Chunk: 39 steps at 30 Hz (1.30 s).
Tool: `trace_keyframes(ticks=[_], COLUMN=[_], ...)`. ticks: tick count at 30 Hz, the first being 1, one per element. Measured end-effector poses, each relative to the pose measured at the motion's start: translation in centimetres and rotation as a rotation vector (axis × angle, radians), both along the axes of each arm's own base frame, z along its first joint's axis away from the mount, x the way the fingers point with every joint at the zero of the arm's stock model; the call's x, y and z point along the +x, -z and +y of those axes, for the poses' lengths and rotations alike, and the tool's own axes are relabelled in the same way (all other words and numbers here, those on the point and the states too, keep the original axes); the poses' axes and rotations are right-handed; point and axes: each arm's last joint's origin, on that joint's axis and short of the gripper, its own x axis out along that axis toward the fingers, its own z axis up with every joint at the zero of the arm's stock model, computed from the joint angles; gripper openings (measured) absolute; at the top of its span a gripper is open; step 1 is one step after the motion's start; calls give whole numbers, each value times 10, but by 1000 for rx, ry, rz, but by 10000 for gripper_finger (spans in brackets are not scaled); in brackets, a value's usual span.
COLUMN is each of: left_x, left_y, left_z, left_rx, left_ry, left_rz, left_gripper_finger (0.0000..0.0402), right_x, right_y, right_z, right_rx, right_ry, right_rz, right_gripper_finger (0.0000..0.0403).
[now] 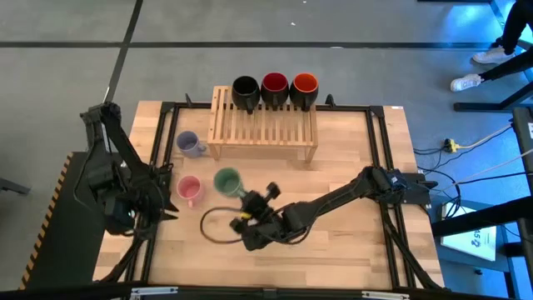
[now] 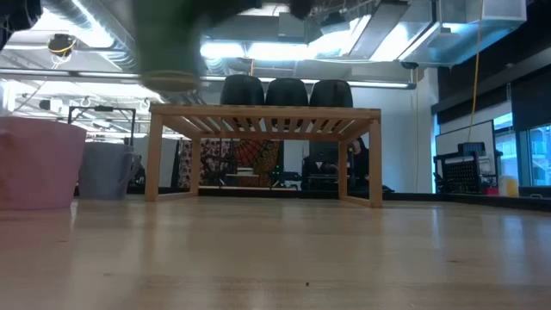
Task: Place coffee mugs
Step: Put the green mugs on the shelf
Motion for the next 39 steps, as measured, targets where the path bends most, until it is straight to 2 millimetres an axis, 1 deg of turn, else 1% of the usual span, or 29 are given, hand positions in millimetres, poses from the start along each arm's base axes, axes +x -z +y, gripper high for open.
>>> trace_keyframes(ticks=[4,8,14,16,17,20,23,26,28,33,39], left_x=[-4,-6,-8,-9,-10,-11,-12,-12,-12,-12,-12], left_y=[-7,-12,-14,-15,-16,-18,-19,-21,-21,-22,-22], left_z=[11,19,24,26,27,31,34,37,38,39,39], left_rx=[21,78,149,175,185,201,214,228,232,238,238], left_ry=[35,69,134,165,177,187,162,132,121,100,98], left_rz=[-65,-132,-175,-186,-191,-213,-245,-276,-288,-303,-304], left_gripper_finger=[96,96,96,96,96,96,96,96,96,96,96], right_x=[-19,-44,-79,-85,-84,-81,-80,-78,-81,-99,-133], right_y=[-16,-32,-50,-51,-50,-46,-44,-37,-37,-39,-36], right_z=[-18,-35,-51,-58,-61,-75,-93,-108,-117,-130,-135], right_rx=[31,32,10,2,13,-10,-28,-46,-53,-64,-35], right_ry=[150,314,479,523,542,571,612,651,673,700,734], right_rz=[-20,-75,-167,-172,-189,-161,-145,-126,-118,-110,-135], right_gripper_finger=[22,22,22,22,22,22,22,22,22,22,22])
